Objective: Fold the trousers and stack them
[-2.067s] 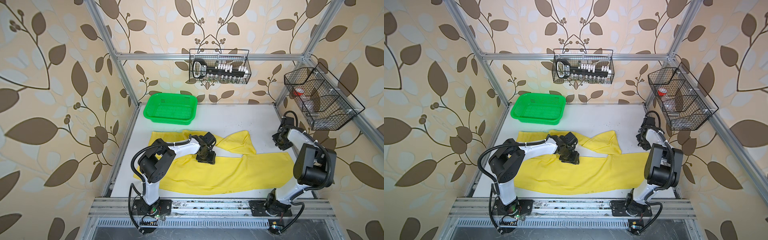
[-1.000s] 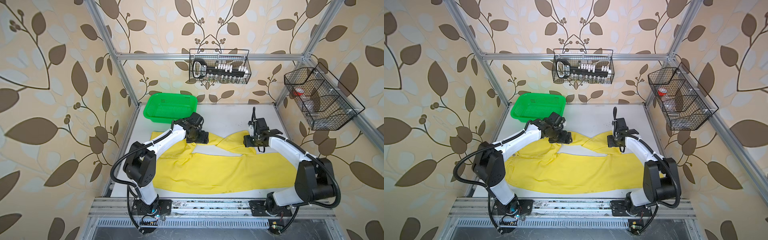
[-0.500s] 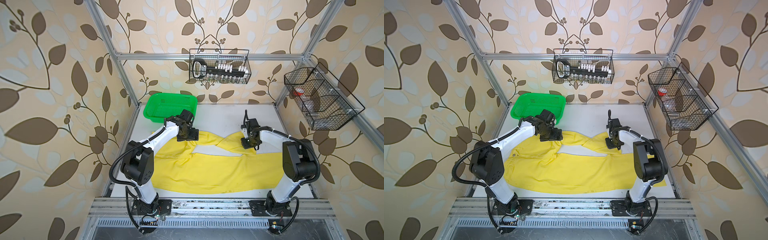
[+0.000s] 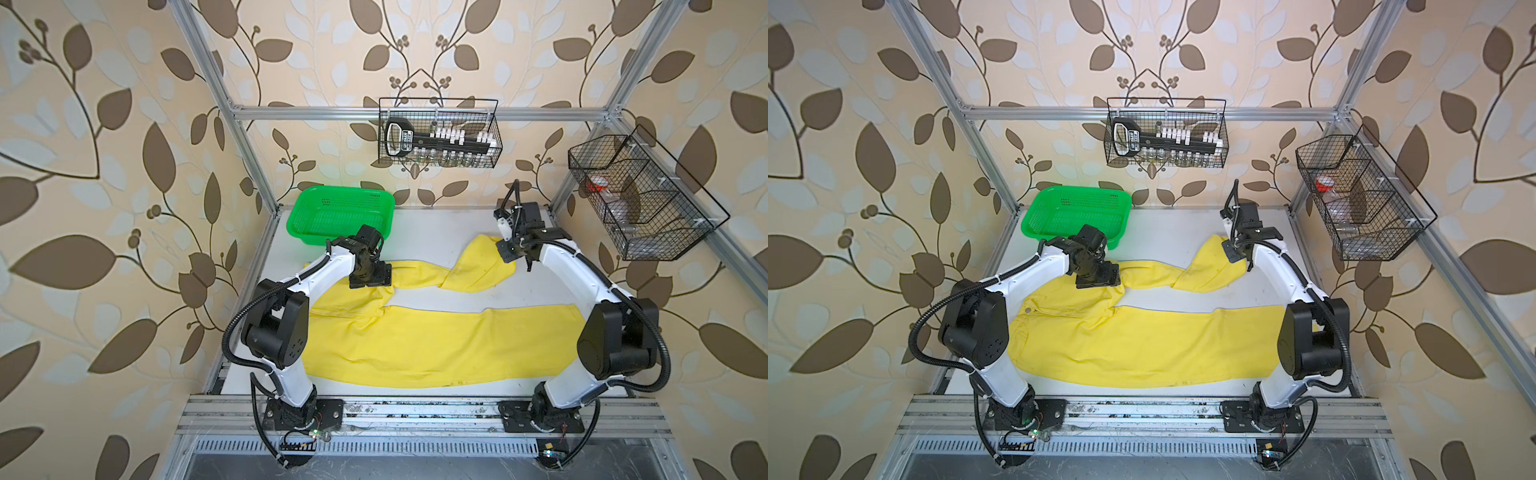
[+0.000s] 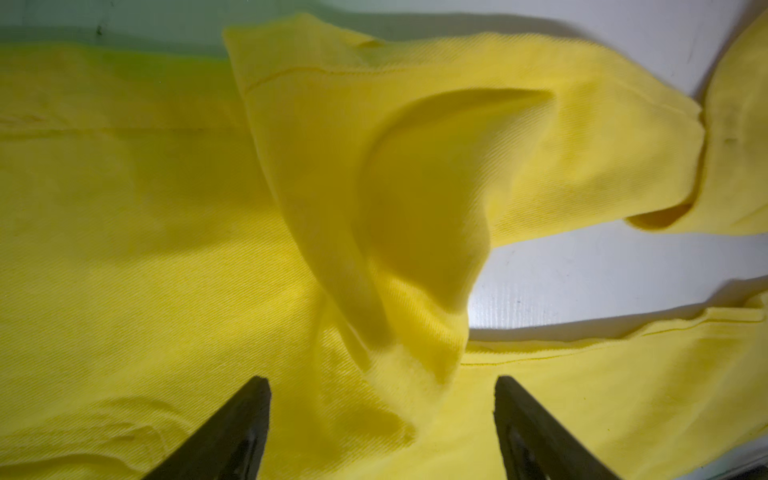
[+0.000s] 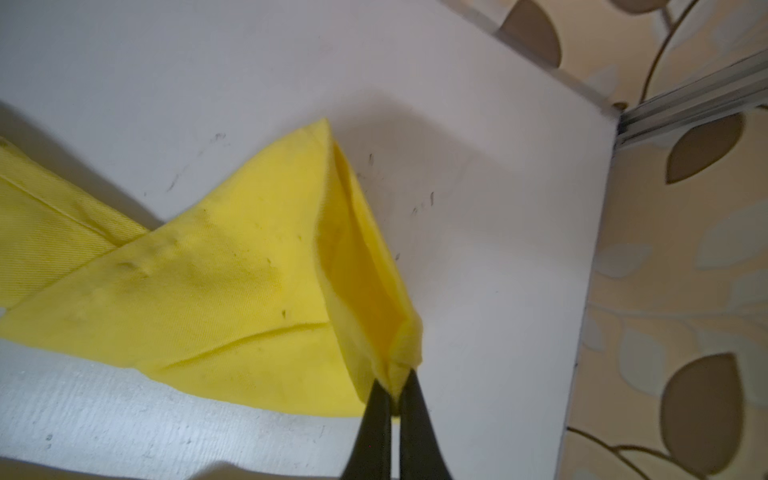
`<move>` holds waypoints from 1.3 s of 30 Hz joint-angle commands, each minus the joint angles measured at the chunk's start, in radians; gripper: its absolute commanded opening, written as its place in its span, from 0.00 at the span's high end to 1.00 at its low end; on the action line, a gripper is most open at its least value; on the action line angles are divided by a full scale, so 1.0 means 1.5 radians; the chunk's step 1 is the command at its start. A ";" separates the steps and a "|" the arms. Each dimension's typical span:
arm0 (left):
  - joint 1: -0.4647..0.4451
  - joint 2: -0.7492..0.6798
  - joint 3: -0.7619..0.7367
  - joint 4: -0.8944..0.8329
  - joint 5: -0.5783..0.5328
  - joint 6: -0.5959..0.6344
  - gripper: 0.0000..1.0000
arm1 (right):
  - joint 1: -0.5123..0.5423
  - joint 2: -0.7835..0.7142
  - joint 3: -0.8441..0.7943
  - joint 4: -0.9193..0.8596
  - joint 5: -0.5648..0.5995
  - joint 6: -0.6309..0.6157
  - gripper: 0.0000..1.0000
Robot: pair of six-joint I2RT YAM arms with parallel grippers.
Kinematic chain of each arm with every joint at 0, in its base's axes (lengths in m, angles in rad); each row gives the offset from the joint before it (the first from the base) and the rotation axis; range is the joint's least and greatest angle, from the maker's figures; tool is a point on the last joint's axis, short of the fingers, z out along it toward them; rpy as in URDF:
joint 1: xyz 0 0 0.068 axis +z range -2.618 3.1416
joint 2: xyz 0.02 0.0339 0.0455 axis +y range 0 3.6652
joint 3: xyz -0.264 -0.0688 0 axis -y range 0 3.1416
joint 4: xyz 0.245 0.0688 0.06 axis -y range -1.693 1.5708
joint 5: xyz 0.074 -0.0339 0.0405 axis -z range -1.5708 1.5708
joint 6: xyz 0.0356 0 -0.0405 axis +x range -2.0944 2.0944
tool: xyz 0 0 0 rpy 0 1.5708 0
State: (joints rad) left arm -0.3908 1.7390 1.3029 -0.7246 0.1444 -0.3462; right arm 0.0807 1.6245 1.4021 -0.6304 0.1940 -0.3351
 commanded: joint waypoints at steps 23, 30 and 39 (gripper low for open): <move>0.023 0.072 0.052 -0.044 -0.037 0.052 0.21 | 0.071 -0.385 -0.308 -0.153 -0.093 -0.462 1.00; 0.027 0.075 0.057 -0.040 -0.026 0.051 0.21 | 0.158 -0.423 -0.414 -0.168 -0.060 -0.416 0.97; 0.027 0.071 0.069 -0.039 -0.007 0.042 0.21 | 0.191 -0.449 -0.400 -0.143 -0.134 -0.310 0.49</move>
State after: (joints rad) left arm -0.3584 1.8553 1.3647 -0.7601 0.1066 -0.2893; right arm 0.3649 0.9699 0.7494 -0.8558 0.0704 -0.8783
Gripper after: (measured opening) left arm 0.787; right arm 0.488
